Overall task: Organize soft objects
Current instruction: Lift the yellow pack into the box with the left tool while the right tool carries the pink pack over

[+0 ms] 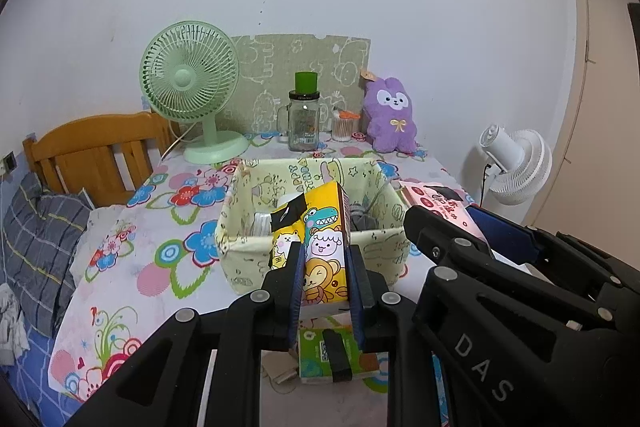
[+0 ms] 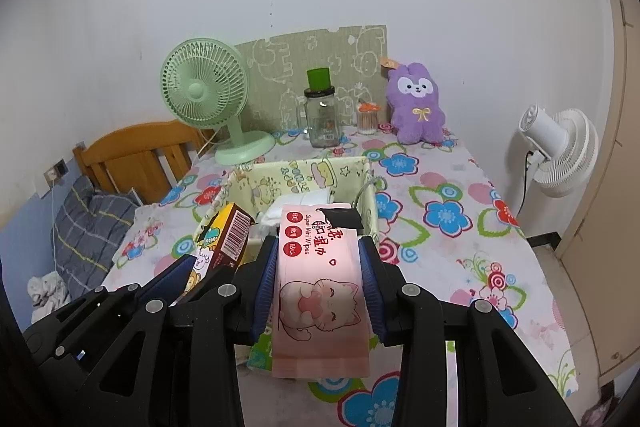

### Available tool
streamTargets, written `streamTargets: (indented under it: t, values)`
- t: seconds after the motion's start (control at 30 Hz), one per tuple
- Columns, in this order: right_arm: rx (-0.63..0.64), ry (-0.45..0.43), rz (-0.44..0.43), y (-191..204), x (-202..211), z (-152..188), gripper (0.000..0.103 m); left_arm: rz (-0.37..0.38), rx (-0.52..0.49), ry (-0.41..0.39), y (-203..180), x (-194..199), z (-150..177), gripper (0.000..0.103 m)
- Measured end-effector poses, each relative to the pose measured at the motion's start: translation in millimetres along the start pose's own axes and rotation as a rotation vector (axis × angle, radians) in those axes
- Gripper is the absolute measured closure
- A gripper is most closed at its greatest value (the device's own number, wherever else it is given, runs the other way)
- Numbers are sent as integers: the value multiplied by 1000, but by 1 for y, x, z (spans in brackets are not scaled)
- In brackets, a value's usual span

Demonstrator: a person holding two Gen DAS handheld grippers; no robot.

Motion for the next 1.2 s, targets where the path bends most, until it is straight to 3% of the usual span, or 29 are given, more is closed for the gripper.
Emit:
streamTargets:
  t: [1.2]
  values:
    - [9,-31,-3,3,-55,-57,60,-33,-21,-29,17,-52,-51,84]
Point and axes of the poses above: each gripper's, at about its wrist camera, not at the fingertips, and x roughly against the way its jaws point, y to its left, z to its underside, the point moved 3 cm from there along -x, roughly the way its jaws point, and after that the axes turned 11 degrees about -x, right-handed, at the moved point
